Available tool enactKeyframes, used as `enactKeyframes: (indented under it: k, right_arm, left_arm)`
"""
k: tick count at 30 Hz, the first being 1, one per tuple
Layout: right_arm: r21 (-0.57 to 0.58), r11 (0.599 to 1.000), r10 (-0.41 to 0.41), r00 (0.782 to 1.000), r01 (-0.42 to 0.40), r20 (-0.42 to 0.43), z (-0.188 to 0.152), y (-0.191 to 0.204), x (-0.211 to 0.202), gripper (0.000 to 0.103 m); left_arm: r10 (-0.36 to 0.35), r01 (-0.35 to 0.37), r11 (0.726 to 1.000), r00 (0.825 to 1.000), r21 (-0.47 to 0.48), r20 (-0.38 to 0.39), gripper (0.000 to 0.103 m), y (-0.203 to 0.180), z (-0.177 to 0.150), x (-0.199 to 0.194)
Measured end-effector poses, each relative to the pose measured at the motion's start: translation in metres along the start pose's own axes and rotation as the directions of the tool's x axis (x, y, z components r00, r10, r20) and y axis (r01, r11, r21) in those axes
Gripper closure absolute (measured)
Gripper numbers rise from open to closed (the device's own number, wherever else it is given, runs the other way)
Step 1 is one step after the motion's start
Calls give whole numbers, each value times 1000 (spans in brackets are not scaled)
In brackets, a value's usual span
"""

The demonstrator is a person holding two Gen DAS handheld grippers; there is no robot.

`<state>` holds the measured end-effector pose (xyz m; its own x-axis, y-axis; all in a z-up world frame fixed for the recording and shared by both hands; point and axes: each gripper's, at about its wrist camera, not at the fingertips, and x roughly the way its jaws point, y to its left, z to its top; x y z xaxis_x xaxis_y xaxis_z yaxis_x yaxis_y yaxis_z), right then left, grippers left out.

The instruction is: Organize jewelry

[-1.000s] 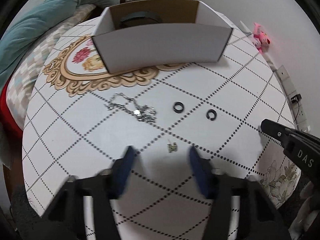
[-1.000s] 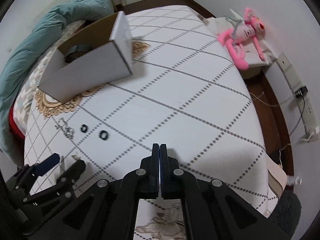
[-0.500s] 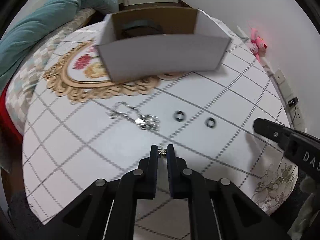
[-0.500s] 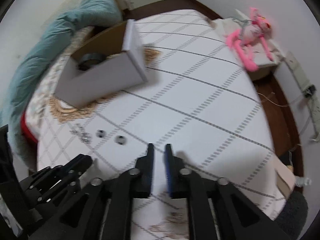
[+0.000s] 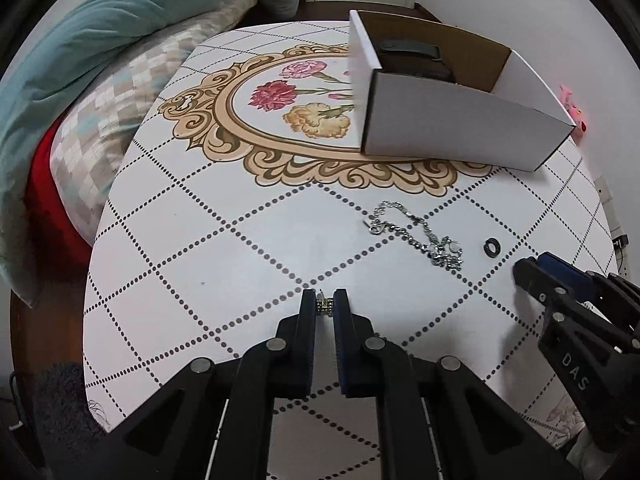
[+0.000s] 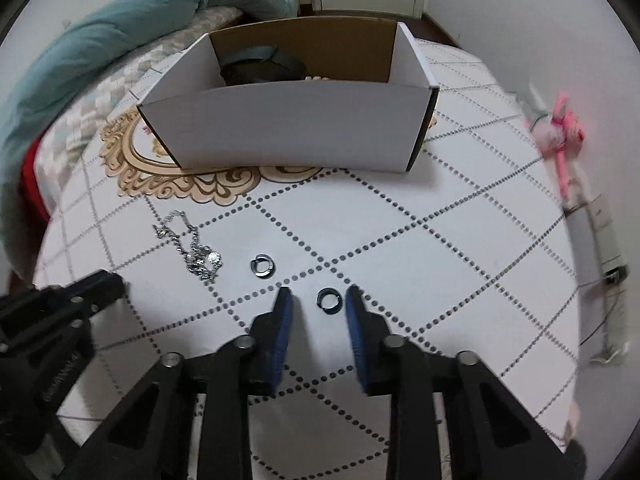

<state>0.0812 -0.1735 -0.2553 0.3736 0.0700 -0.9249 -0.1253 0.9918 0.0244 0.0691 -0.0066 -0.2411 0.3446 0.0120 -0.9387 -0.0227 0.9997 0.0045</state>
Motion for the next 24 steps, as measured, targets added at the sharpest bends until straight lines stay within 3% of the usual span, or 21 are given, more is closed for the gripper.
enactKeyframes:
  k: [1,9,14,20,24]
  right_arm:
    - [-6,1000,-6,1000,6,4,0,2,0,89]
    - [4,1000,3,1000,-3,18,0,2,-1,90]
    - [59,996,60,997,-63,40,2,-9,-15,90]
    - [139,973,164,977,-183,140,39,-36,-62,90]
    - [157,956,222,960,-249,170,86,-51,-74,90]
  left_arm:
    - [-1,1,1000,1000,-1,-1,97,1,0,1]
    - [-8,8,1000,1000,-1,0,97,0,1,-1]
    - [-37,36,999,999,3,20,97,-3,8,-14]
    - [-156,157,988,984,2,83,97,-15,49,-56]
    - [-233,233,972,967,17,98,97,-27,100,-70]
